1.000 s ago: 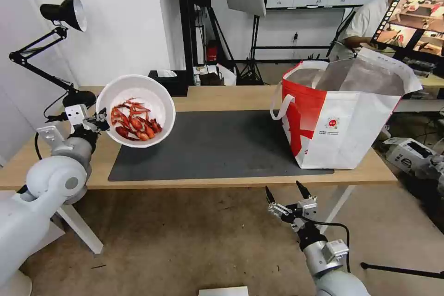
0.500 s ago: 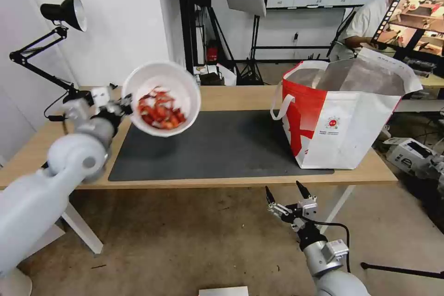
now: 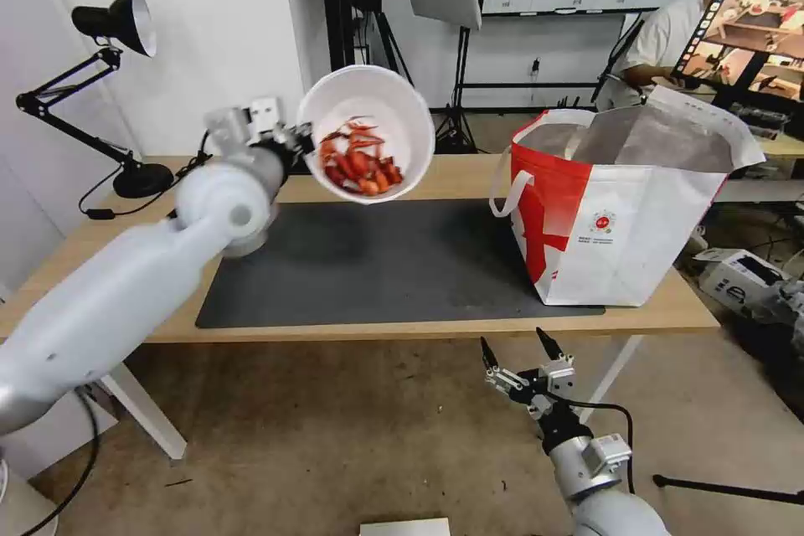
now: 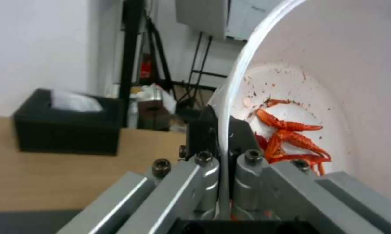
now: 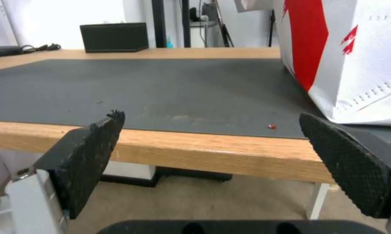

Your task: Pick up the trash from the table and place it into the takeout bag.

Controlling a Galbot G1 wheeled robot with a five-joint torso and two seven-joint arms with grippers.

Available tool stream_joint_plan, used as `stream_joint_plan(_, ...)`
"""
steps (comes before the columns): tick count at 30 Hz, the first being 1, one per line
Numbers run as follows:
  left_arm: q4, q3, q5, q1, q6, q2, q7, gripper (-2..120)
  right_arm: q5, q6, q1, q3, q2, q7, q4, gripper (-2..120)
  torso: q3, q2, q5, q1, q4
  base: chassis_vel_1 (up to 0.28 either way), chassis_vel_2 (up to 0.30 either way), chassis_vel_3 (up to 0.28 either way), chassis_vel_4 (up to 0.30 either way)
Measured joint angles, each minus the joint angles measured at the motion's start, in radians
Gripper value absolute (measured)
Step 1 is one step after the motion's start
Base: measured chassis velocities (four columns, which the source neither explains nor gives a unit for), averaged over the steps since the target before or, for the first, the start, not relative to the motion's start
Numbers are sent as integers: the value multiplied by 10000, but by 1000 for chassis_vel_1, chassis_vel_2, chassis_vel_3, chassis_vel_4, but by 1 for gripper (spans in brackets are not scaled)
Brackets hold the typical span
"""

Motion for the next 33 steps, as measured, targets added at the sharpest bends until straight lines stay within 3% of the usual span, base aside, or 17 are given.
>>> stream_joint_plan(6, 598, 398, -19, -754, 6, -1033, -122, 0, 0, 0, 0, 0, 1, -1, 0, 100, 0, 0, 1, -1, 0, 0, 0, 0, 0)
stream_joint_plan(9, 1365, 652, -33, -1399, -11, -2189, -569, 0, 0, 0, 0, 0, 0, -1, 0, 100, 0, 1, 1, 0, -3, 0, 0, 0, 0)
stream_joint_plan(11, 1510, 697, -51, -1514, -18, -2389, -628, 0, 0, 0, 0, 0, 0, 0, 0, 100, 0, 1, 2, 0, -3, 0, 0, 0, 0)
stream_joint_plan(25, 4750, 1105, 108, -2900, -38, -6128, -1350, 0, 0, 0, 1, 0, 0, -1, 1, 100, -1, 1, 1, -1, 0, 0, 0, 0, 0)
stream_joint_plan(33, 5425, 1460, 893, -2968, -56, -6961, -1334, 0, 0, 0, 0, 0, 0, -1, 1, 100, -1, 1, 0, -1, 1, 0, 0, 0, 0)
